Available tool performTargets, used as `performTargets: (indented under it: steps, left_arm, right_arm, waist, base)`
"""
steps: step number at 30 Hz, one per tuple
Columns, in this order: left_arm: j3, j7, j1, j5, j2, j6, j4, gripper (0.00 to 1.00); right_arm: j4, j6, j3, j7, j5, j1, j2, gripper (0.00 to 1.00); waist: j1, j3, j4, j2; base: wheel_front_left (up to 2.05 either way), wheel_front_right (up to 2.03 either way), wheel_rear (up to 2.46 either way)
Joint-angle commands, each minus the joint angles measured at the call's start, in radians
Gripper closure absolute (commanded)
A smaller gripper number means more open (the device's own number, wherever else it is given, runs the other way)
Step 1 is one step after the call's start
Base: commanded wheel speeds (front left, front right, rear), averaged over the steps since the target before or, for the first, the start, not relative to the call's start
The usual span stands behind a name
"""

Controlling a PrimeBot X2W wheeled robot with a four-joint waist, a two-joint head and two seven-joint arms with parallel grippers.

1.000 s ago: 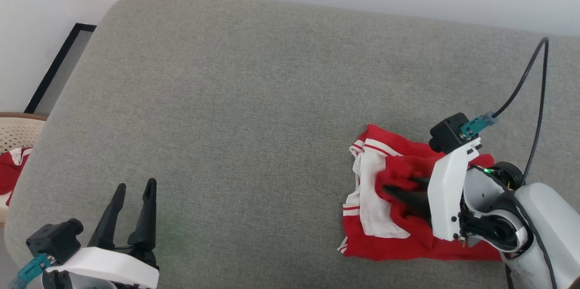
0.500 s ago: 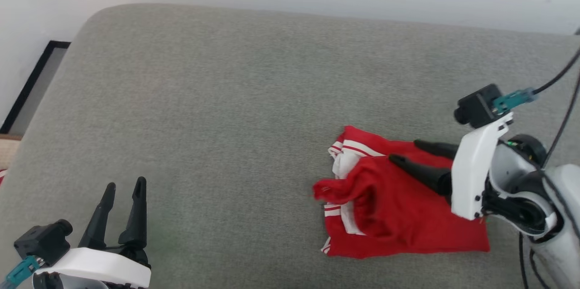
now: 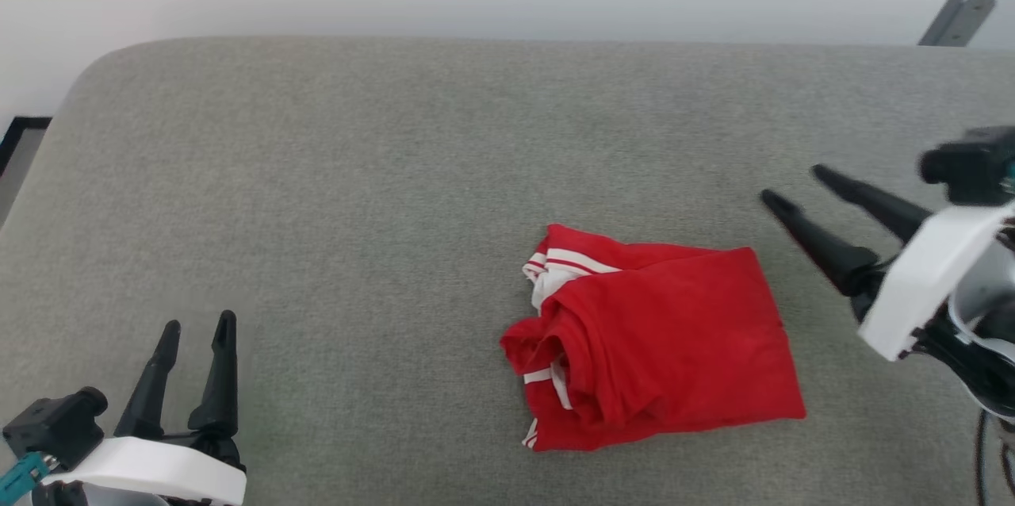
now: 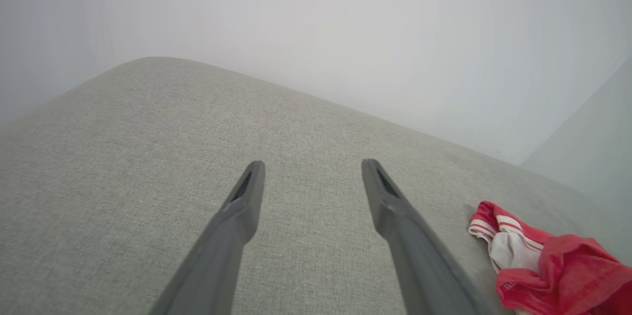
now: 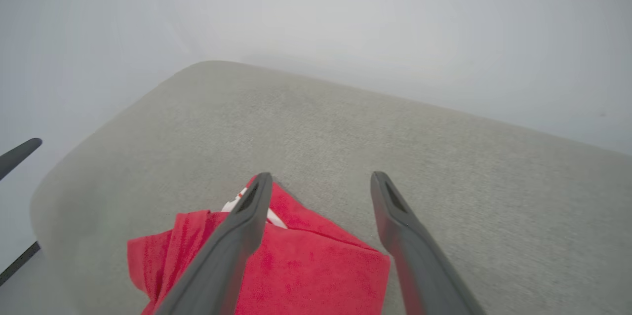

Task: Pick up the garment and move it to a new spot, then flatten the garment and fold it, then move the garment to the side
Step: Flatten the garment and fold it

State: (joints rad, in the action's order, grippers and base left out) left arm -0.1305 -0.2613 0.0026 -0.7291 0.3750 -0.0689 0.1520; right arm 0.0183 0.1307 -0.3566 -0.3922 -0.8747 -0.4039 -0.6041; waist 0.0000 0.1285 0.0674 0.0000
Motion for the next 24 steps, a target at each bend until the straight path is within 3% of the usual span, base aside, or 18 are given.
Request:
performTargets:
  steps: [1,9,15,24]
  left_arm:
    - [0.009,-0.004,0.008,0.013,0.002,0.003,-0.006,0.0]
    - [0.049,-0.005,0.042,0.046,-0.004,0.0,-0.017,0.0]
    - [0.079,-0.005,0.069,0.084,-0.012,-0.009,-0.023,0.0]
    - [0.141,-0.005,0.122,0.176,-0.041,-0.025,-0.036,0.0]
  right_arm:
    - [-0.009,0.0,0.006,0.072,0.028,0.021,-0.015,0.0]
    - [-0.099,0.0,0.03,0.396,0.122,0.102,-0.044,0.0]
    - [-0.187,0.0,0.053,0.564,0.18,0.154,-0.017,0.0]
    - [-0.274,0.0,0.111,0.658,0.253,0.251,0.039,0.0]
  waist:
    - [0.0,-0.01,-0.019,0.0]
    - [0.0,-0.05,-0.064,0.0]
    - [0.0,-0.081,-0.086,0.0]
    - [0.0,-0.126,-0.103,0.0]
  base:
    - [0.0,0.0,0.0]
    - [0.0,0.0,0.0]
    - [0.0,0.0,0.0]
    - [0.0,0.0,0.0]
